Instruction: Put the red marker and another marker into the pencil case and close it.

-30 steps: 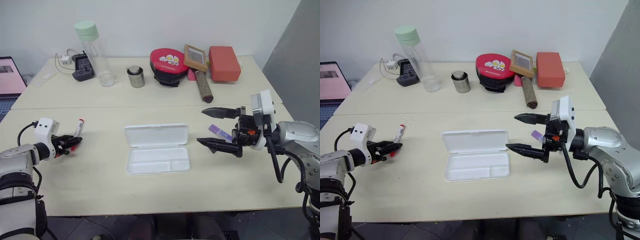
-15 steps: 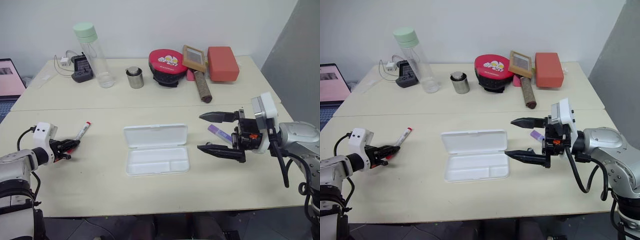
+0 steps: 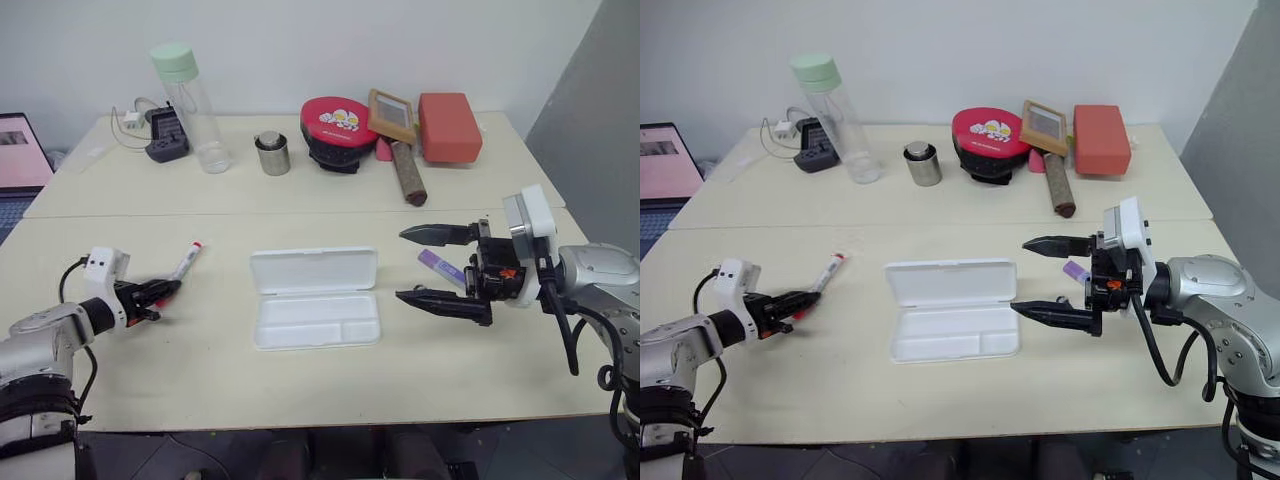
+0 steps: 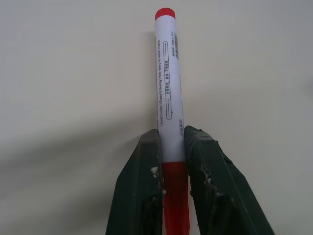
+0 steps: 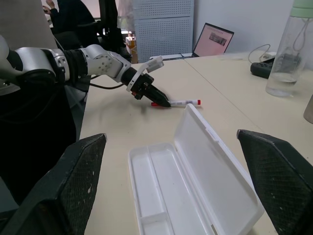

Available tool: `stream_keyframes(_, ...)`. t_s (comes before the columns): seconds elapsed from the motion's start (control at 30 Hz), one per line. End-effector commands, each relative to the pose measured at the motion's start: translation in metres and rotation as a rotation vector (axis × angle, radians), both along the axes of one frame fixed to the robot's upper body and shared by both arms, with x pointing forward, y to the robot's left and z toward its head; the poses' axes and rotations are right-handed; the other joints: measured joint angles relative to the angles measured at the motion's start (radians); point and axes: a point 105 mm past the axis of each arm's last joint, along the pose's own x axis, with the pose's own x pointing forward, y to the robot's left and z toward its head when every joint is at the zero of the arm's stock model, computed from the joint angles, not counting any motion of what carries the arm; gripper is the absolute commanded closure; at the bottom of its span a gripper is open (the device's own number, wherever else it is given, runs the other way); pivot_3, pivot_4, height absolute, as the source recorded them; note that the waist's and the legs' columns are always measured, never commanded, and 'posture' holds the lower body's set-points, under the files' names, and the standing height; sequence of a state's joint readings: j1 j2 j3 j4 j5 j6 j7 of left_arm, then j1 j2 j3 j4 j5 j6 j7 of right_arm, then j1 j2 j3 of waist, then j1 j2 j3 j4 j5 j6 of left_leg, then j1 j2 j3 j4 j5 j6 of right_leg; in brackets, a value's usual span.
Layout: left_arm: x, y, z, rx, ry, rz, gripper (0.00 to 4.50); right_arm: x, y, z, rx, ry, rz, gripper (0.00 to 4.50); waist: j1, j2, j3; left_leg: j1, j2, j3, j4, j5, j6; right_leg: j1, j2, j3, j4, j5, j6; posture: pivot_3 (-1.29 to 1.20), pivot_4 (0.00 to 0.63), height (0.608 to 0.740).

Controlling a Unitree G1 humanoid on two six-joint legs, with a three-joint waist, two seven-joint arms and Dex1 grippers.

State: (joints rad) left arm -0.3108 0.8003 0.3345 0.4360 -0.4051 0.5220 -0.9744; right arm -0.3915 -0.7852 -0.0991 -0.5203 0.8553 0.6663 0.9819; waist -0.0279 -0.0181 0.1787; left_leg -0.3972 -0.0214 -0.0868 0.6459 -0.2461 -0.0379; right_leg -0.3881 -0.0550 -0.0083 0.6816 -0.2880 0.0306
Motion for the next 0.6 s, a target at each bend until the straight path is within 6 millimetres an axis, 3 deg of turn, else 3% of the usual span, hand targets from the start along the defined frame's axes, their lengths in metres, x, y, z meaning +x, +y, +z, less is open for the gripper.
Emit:
stream_keyframes(0.03,-0.012,-0.06,0.081,0.003,-0.257,-0.301,4.07,-0.001,-0.006,0.011,0.004,-0.053,-0.008,0.0,0.0,-0.004,0.001,-0.001,0.0,-0.001,0.0,0.0,0.0,0.0,0.0,0.0,0.0,0.0,0.0,0.0,0.15,0.74)
stream_keyframes(0.17,-0.035,-0.109,0.115,0.023,-0.32,-0.55,4.07,-0.002,-0.009,0.016,0.012,-0.067,-0.015,0.0,0.001,-0.005,0.001,-0.001,0.0,-0.002,0.0,0.0,0.0,0.0,-0.001,0.001,-0.002,0.0,0.0,0.0,0.15,0.74)
stream_keyframes(0.33,-0.057,-0.151,0.137,0.099,-0.325,-0.817,4.07,-0.004,-0.011,0.021,0.029,-0.079,-0.029,0.0,-0.002,-0.004,0.001,0.001,0.001,0.001,-0.001,0.0,0.0,0.001,0.001,0.0,0.0,0.0,0.0,0.0,0.15,0.74)
stream_keyframes(0.4,-0.06,-0.16,0.126,0.185,-0.269,-0.884,4.07,-0.005,-0.011,0.02,0.033,-0.081,-0.039,0.0,-0.001,-0.005,0.001,0.0,0.001,0.001,0.0,0.0,0.0,0.001,0.003,-0.001,0.0,0.0,0.0,0.0,0.15,0.74)
stream_keyframes(0.47,-0.053,-0.161,0.102,0.336,-0.214,-0.91,4.07,-0.006,-0.012,0.018,0.036,-0.08,-0.052,0.0,-0.002,-0.004,0.001,0.001,0.0,0.003,-0.001,0.0,0.0,0.001,0.004,0.0,-0.001,0.0,0.0,0.0,0.15,0.74)
stream_keyframes(0.6,-0.047,-0.16,0.074,0.441,-0.161,-0.965,4.07,-0.009,-0.012,0.015,0.046,-0.077,-0.072,0.0,-0.003,-0.003,0.002,0.001,0.0,0.005,-0.001,0.0,0.0,0.001,0.004,0.001,-0.001,0.0,0.0,0.0,0.15,0.74)
